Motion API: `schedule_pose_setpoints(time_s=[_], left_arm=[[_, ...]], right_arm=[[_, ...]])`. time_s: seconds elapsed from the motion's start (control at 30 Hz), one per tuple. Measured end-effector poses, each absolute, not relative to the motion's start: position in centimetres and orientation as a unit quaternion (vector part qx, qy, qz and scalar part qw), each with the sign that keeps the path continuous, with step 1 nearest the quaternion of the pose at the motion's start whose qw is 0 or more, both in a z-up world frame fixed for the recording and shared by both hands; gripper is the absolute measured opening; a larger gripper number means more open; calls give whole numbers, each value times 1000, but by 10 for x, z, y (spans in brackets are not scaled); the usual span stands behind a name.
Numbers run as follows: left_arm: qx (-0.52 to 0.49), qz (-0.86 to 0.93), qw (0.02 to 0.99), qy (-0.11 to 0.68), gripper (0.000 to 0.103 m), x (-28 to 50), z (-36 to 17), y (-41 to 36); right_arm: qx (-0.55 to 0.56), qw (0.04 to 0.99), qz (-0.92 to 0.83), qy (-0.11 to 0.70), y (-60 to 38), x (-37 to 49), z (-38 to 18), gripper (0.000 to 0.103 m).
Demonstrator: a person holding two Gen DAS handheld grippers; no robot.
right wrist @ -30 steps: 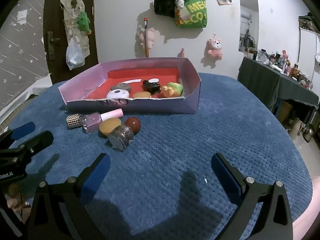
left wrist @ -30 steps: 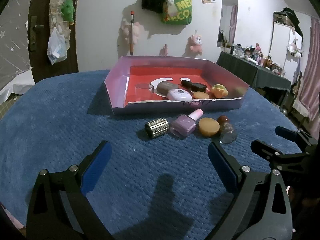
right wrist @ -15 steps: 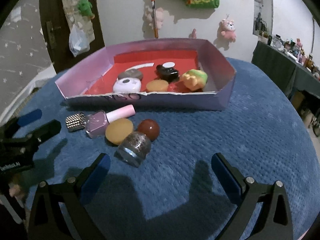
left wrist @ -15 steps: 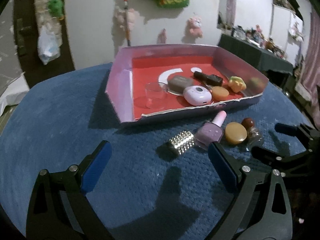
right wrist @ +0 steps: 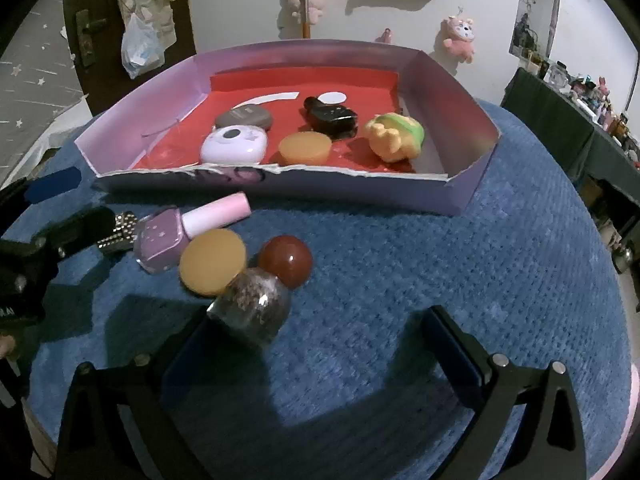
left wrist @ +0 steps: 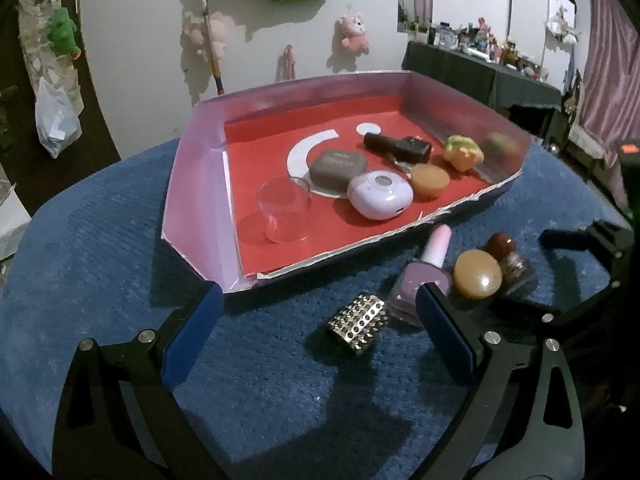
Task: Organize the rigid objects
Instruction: 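Move the right tool to the red-capped glitter bottle while the left tool approaches the studded silver roller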
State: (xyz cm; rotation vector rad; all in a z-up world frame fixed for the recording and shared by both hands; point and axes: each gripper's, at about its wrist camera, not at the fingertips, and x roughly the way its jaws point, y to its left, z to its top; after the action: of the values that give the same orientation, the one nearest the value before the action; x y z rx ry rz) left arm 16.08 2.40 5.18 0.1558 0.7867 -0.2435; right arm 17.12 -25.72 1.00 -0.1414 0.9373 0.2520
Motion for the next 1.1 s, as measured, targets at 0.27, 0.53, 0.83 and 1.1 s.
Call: schedule_pose_setpoints(time_s=[0.27, 0.53, 0.83, 1.1], left_arm=[[78, -127, 907, 393, 98, 164, 45, 20], [71, -135, 904, 398, 98, 168, 42, 22], [68, -136, 902, 404, 98, 169, 45, 24], [72, -152, 898, 406, 98, 170, 41, 23]], right_arm=[[-59, 884, 125, 447, -273, 168, 13, 103], [-11, 885, 110, 452, -310, 169, 18, 103], [-14, 887, 114, 447, -303, 167, 15, 103], [-34, 886, 125, 445, -288, 179, 15, 103]])
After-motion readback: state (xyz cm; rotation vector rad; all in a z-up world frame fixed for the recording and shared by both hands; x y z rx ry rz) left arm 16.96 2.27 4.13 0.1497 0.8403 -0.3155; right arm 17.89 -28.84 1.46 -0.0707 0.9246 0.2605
